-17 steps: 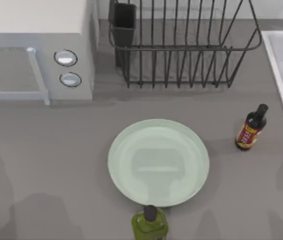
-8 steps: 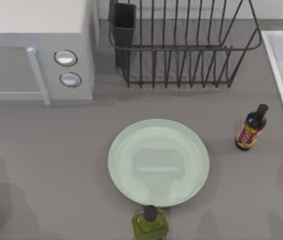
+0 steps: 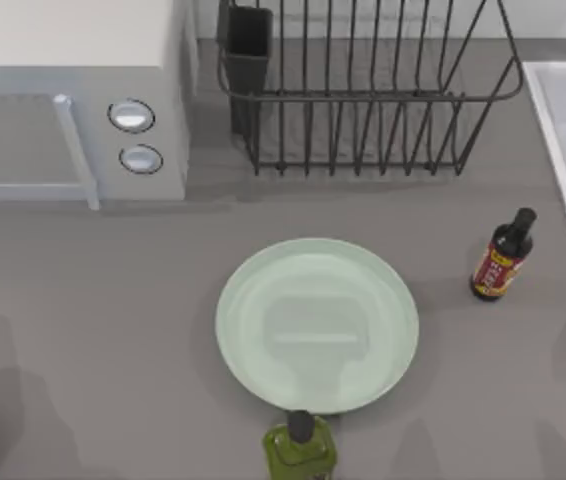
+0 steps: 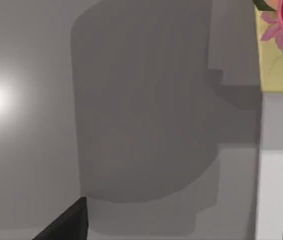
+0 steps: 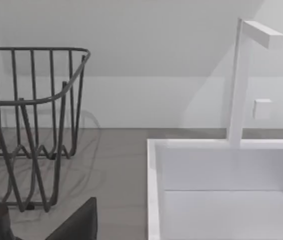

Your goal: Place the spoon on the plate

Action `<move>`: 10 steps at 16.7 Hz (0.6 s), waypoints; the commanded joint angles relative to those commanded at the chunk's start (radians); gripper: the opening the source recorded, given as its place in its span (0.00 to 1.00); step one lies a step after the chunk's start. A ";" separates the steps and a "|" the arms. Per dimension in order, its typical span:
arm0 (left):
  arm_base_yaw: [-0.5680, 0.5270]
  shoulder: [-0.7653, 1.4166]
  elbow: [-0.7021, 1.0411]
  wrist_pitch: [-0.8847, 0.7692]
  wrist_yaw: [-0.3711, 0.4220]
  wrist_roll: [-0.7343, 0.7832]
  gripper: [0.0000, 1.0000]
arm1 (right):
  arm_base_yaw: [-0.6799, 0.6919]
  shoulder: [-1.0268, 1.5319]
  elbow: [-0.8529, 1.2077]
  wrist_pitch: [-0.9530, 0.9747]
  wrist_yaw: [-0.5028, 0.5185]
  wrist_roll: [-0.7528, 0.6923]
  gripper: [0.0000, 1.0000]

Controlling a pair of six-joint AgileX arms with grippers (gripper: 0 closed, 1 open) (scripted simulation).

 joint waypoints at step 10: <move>0.000 0.000 0.000 0.000 0.000 0.000 0.17 | 0.000 0.000 0.000 0.000 0.000 0.000 1.00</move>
